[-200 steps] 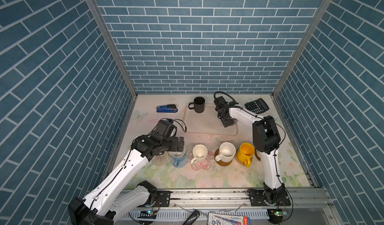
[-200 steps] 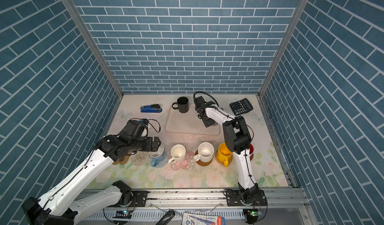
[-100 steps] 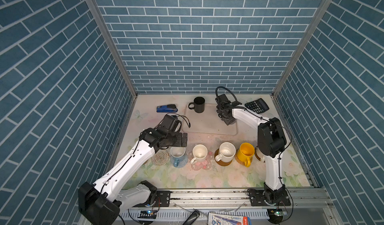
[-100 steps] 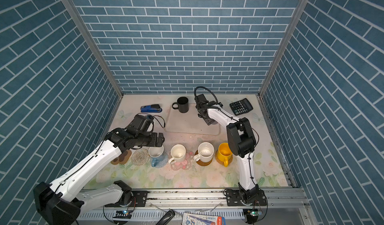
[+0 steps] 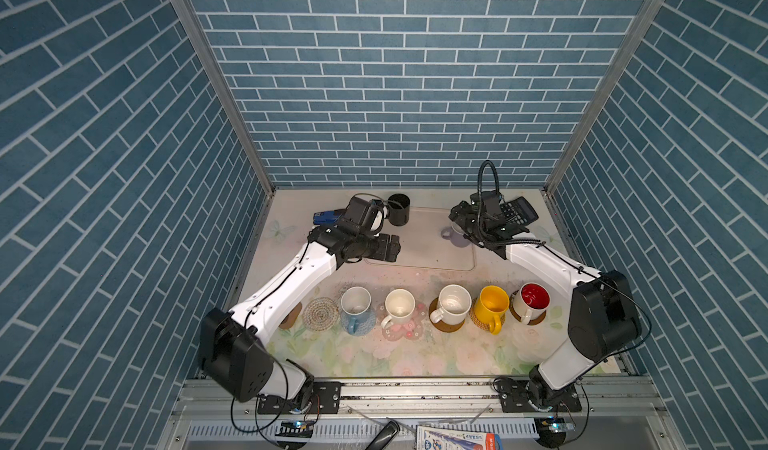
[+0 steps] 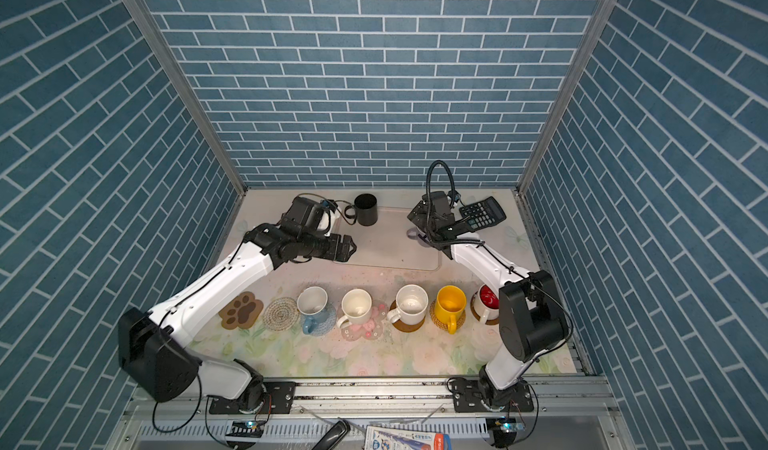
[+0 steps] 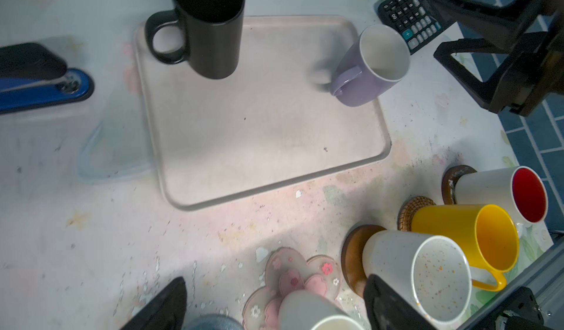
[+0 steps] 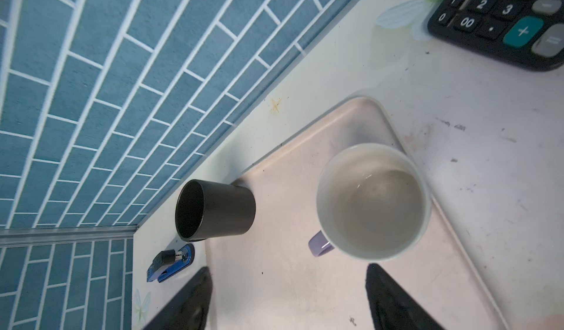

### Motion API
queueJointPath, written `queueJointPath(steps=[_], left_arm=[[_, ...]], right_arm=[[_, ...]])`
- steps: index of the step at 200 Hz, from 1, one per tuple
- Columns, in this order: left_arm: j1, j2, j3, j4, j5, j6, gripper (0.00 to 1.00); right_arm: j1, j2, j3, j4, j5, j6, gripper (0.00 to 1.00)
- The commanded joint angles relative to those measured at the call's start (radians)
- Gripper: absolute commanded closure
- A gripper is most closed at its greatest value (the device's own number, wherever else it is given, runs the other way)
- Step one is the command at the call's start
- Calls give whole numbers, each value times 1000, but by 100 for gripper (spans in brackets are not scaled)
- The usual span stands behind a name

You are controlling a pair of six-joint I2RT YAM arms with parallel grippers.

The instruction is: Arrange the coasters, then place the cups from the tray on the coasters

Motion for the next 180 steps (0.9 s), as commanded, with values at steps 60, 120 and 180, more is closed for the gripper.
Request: queueJointPath(steps=[60,120,180], left_arm=[[-73,390,353,60,70,153,37],[-80,601,549,67,113,208,32],[-80,673,587,125,130,221,16]], right_arm=[[-283,-126,-123,69,-360,-116,34],[-456,93,-50,183,-685,-10,79],[-455,272,69,145,-725,-28,93]])
